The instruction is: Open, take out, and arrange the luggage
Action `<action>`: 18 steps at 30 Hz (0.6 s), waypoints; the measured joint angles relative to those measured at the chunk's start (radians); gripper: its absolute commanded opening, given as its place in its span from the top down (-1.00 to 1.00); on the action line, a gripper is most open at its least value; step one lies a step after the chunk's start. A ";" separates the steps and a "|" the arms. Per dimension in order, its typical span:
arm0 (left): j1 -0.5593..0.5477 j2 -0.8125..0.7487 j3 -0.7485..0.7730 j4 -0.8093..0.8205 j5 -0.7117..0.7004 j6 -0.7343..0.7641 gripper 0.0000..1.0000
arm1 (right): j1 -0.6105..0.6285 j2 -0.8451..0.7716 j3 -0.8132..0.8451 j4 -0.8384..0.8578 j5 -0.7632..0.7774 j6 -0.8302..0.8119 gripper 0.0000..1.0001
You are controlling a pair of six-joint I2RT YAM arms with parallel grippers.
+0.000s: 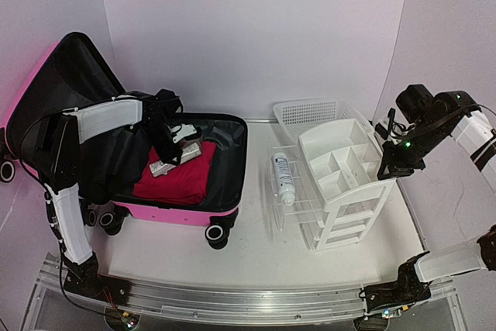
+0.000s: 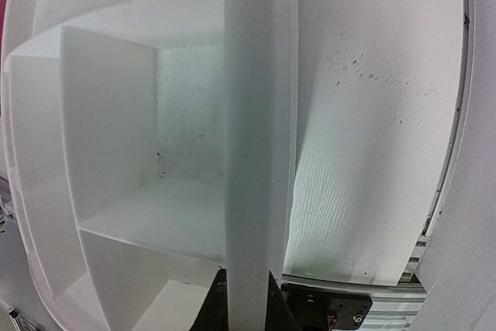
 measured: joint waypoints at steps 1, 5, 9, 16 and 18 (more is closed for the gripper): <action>0.000 -0.015 0.001 -0.005 0.008 -0.018 0.41 | 0.000 0.000 0.000 0.000 0.000 0.000 1.00; 0.000 -0.114 0.046 -0.019 0.098 -0.164 0.41 | 0.000 0.000 0.002 -0.002 0.000 0.000 1.00; -0.002 -0.261 0.052 0.114 0.304 -0.465 0.50 | 0.000 0.000 0.002 -0.002 0.000 0.000 1.00; -0.123 -0.399 -0.114 0.572 0.479 -1.174 0.45 | 0.000 0.000 0.002 -0.002 -0.001 0.001 1.00; -0.182 -0.380 -0.119 0.620 0.468 -1.303 0.47 | 0.000 0.000 0.002 -0.001 -0.001 0.001 1.00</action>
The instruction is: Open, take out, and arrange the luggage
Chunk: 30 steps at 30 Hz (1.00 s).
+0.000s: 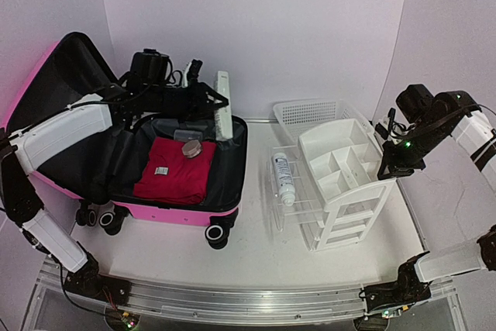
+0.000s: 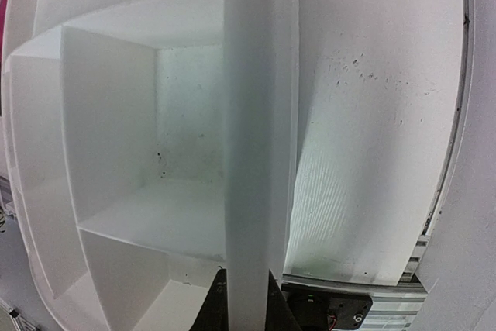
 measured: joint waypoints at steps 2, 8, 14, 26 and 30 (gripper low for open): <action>-0.070 0.029 0.001 0.044 -0.017 -0.118 0.48 | 0.000 0.000 0.000 0.000 0.000 0.001 1.00; -0.261 0.133 0.002 0.089 -0.131 -0.372 0.50 | 0.000 -0.002 0.000 0.000 0.000 0.003 1.00; -0.370 0.235 0.032 0.094 -0.224 -0.491 0.45 | 0.000 -0.002 0.000 0.000 -0.002 0.003 1.00; -0.414 0.350 0.093 0.109 -0.260 -0.558 -0.13 | 0.000 -0.002 0.000 0.000 -0.002 0.003 1.00; -0.414 0.352 0.100 0.114 -0.258 -0.524 -0.21 | 0.000 -0.003 0.000 0.000 -0.001 0.003 1.00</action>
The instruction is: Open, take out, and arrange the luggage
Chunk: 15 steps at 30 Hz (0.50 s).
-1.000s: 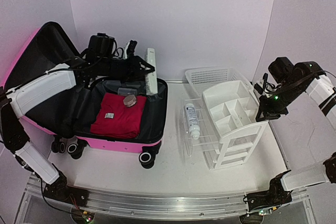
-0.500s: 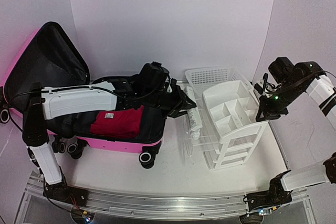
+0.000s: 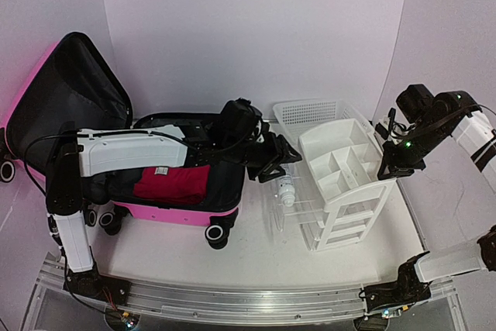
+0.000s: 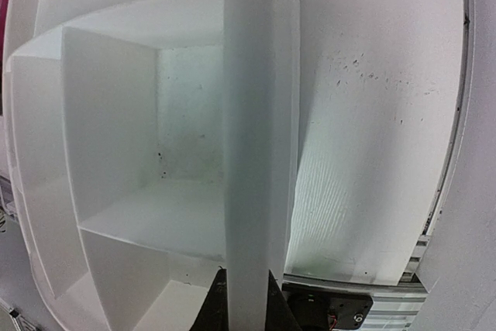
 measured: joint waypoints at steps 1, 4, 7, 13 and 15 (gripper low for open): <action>0.000 -0.002 0.000 0.000 -0.002 0.012 -0.20 | 0.000 0.000 0.000 0.000 0.000 0.000 1.00; 0.000 -0.026 -0.020 0.005 -0.026 0.071 -0.14 | 0.000 0.000 0.000 0.000 0.000 0.000 1.00; 0.000 -0.103 -0.072 -0.016 -0.069 0.175 0.09 | 0.000 -0.001 0.000 0.000 0.000 0.000 1.00; 0.000 -0.276 -0.143 -0.118 -0.211 0.380 0.44 | 0.000 -0.003 0.000 0.000 0.001 0.000 1.00; 0.000 -0.288 -0.147 -0.138 -0.246 0.434 0.59 | 0.000 -0.005 -0.002 -0.001 0.001 0.000 1.00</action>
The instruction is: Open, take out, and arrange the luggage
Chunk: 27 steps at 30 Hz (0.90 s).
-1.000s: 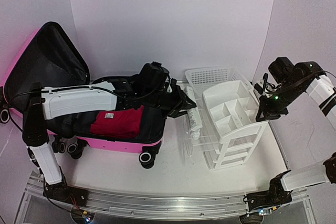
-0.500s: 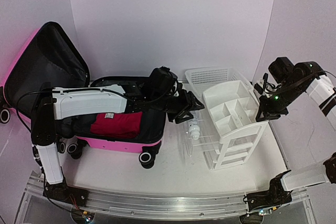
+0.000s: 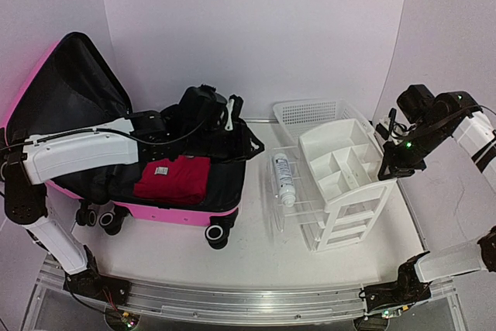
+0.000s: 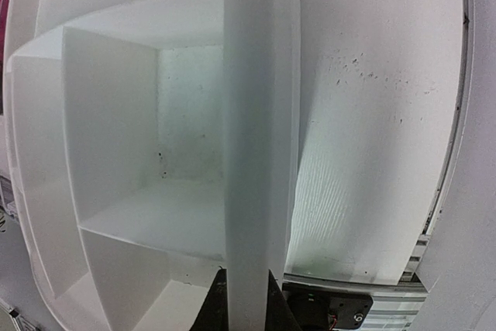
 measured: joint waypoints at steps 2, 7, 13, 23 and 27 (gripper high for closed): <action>0.000 0.016 0.000 -0.021 -0.017 0.042 0.65 | 0.000 -0.002 -0.001 -0.002 0.000 0.000 1.00; 0.000 0.134 0.014 -0.063 -0.014 0.076 0.74 | 0.000 -0.003 -0.001 -0.002 -0.001 0.002 1.00; -0.015 0.272 0.098 -0.111 0.034 0.076 0.73 | 0.000 -0.004 -0.002 -0.003 -0.003 0.005 1.00; -0.043 0.388 0.312 -0.091 0.121 0.071 0.68 | -0.003 -0.022 -0.025 -0.002 -0.008 0.033 1.00; -0.049 0.484 0.425 -0.058 0.179 0.062 0.67 | -0.003 -0.026 -0.031 -0.002 -0.012 0.049 1.00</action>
